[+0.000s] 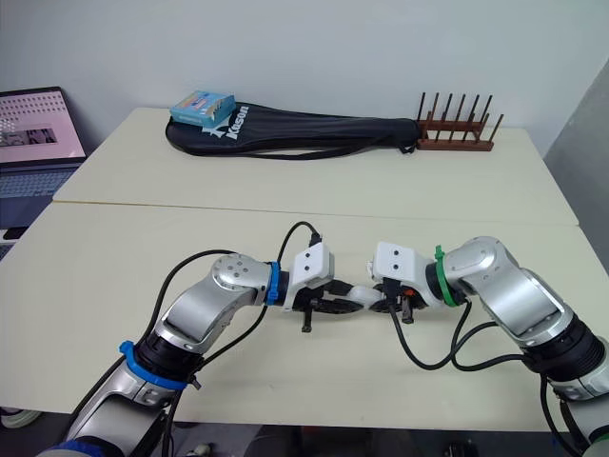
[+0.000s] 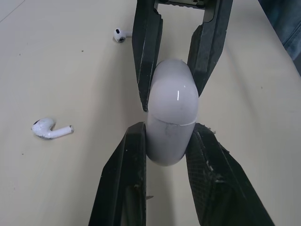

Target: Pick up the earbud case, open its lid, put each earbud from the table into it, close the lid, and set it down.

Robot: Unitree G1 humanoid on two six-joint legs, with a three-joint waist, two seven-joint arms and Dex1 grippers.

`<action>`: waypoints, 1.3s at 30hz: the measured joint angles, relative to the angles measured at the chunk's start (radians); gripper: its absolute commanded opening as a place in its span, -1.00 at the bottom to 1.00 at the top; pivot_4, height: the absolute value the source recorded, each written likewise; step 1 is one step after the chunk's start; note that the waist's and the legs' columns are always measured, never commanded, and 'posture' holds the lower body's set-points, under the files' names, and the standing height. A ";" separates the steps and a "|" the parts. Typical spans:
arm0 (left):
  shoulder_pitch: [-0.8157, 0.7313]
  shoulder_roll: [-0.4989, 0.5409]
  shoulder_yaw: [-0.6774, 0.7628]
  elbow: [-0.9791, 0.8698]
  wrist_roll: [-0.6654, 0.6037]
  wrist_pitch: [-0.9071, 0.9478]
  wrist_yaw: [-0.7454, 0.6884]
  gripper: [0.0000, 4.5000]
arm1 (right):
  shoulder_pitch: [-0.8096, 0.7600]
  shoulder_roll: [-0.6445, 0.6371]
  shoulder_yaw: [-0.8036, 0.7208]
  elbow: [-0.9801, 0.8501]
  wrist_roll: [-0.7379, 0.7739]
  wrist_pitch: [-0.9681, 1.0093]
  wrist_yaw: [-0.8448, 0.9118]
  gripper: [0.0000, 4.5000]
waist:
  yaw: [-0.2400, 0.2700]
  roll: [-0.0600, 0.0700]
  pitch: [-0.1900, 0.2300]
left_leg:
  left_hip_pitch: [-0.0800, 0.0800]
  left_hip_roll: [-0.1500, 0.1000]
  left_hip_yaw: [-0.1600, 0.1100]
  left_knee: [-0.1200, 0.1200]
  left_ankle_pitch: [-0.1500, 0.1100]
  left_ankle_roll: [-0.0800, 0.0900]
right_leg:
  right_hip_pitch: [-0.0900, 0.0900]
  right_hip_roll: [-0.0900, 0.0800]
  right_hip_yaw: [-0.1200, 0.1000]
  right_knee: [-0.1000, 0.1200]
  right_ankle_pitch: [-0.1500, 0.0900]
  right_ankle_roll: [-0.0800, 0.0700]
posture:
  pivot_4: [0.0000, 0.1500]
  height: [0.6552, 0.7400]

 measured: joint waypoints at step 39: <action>0.239 -0.032 0.121 0.027 -0.086 -0.268 -0.078 -0.65 | -0.010 0.046 -0.080 -0.046 0.017 -0.065 0.023 0.78 | 0.000 0.000 0.000 | 0.002 0.000 0.000 0.001 0.001 0.000 | 0.002 0.000 0.000 0.002 0.000 0.000 | 1.00 -0.25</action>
